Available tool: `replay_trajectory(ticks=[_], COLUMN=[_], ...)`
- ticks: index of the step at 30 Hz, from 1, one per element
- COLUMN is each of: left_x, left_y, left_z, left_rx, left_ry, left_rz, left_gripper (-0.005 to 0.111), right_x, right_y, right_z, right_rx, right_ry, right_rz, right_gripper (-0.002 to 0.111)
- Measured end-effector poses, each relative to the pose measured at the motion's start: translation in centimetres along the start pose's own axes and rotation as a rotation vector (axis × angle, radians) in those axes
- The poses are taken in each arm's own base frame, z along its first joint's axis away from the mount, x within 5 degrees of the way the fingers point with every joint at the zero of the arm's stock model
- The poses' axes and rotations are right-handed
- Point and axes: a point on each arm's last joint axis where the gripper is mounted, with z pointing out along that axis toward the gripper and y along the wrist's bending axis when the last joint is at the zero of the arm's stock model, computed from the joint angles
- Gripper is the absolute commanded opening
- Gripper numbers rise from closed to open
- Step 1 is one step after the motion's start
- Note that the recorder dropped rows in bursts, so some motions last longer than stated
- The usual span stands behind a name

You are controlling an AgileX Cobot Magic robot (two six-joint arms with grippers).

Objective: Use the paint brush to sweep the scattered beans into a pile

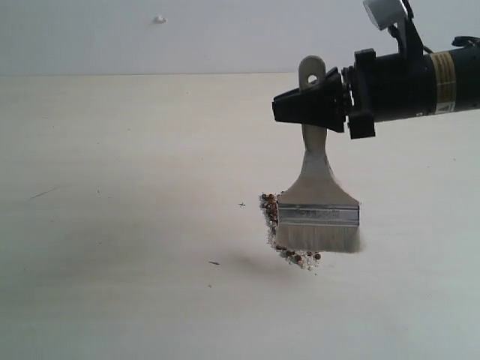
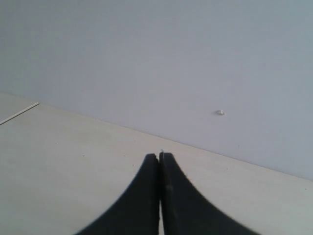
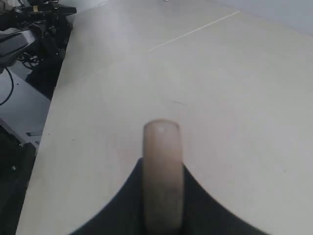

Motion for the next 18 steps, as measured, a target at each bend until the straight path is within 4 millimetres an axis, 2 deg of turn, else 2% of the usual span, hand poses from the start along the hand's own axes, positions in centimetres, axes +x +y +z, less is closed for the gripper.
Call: replay_trajectory(ticks=[9, 18], left_x=[0.0, 0.0], left_y=[0.0, 0.0], left_z=[0.0, 0.0], left_rx=[0.0, 0.0], left_ry=[0.0, 0.0], left_rz=[0.0, 0.0], left_gripper=[0.0, 0.0], right_x=[3.5, 4.5], right_y=[1.8, 2.2], right_z=[0.1, 0.2], right_rx=[-0.01, -0.015], right_ry=[0.012, 0.019], right_rz=[0.024, -0.019], right_gripper=[0.0, 0.0])
